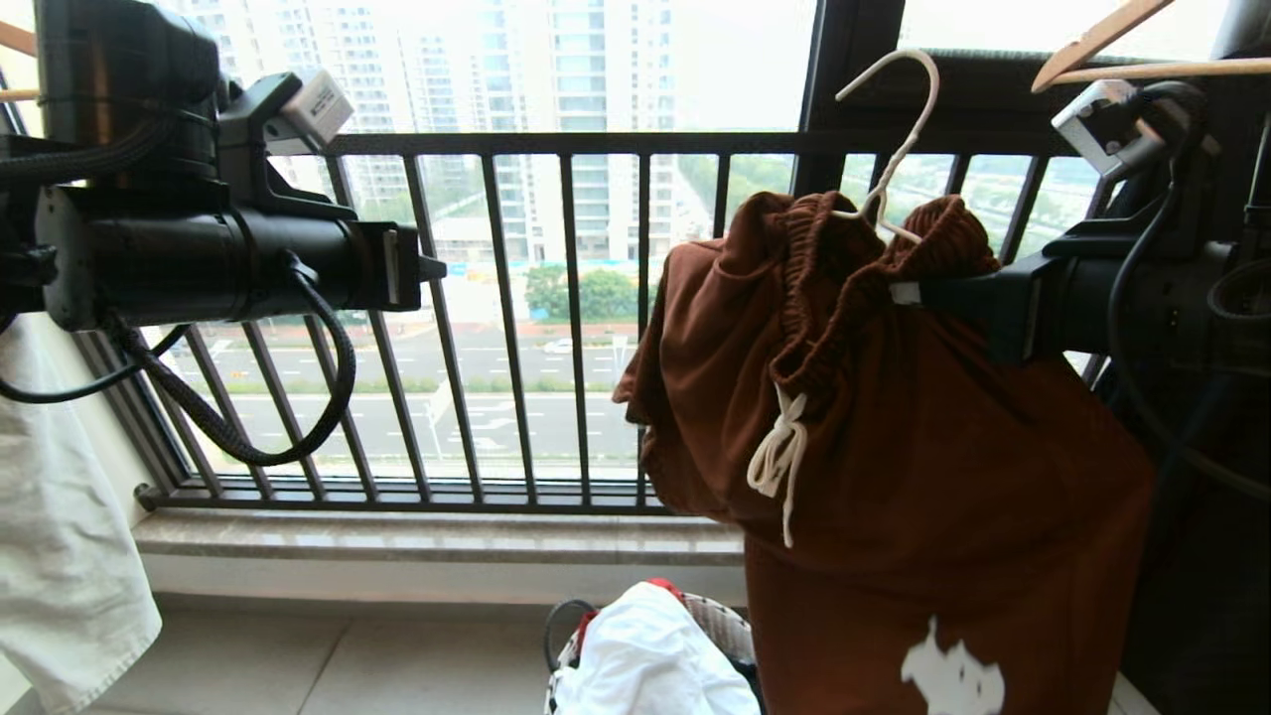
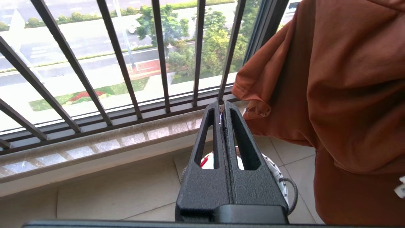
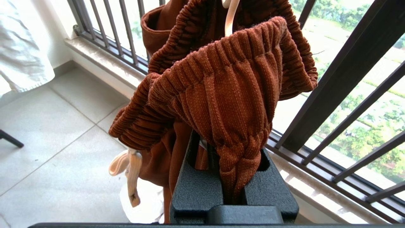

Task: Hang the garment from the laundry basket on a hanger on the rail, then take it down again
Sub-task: Hang the clothes rack on the clothesline

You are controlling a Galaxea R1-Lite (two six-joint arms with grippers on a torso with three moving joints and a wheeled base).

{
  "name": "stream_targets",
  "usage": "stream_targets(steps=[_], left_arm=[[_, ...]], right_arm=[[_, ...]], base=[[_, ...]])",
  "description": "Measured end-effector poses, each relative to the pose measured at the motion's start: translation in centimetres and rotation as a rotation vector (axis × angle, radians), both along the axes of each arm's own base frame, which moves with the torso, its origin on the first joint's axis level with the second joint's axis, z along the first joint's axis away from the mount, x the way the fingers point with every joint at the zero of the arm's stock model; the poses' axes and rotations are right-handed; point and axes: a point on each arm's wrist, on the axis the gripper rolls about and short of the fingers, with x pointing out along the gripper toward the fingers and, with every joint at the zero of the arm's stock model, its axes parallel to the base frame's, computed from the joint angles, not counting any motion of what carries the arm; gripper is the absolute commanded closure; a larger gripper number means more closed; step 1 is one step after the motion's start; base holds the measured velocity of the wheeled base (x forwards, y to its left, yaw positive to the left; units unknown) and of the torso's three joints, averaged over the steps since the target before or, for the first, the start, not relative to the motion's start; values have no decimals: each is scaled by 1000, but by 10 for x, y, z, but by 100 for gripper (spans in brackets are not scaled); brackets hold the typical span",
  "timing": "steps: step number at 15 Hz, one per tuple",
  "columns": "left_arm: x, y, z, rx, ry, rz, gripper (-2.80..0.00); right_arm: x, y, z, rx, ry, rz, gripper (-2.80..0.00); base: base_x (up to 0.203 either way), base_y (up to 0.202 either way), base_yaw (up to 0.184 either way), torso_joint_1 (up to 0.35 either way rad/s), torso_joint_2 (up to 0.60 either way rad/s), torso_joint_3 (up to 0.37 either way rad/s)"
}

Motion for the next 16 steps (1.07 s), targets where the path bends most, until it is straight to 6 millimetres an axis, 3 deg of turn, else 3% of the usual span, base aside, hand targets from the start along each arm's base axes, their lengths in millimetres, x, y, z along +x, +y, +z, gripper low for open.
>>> stream_targets(steps=[10,16], left_arm=[[-51,-11,10,41,92,-119,0],[-78,-15,17,53,104,-189,0]], right_arm=[[-73,-18,-8,-45,14,33,0],[-101,-27,-13,-157,-35,66,0]], base=[[0,0,0,219,-520,-304],[0,0,0,269,-590,-325]])
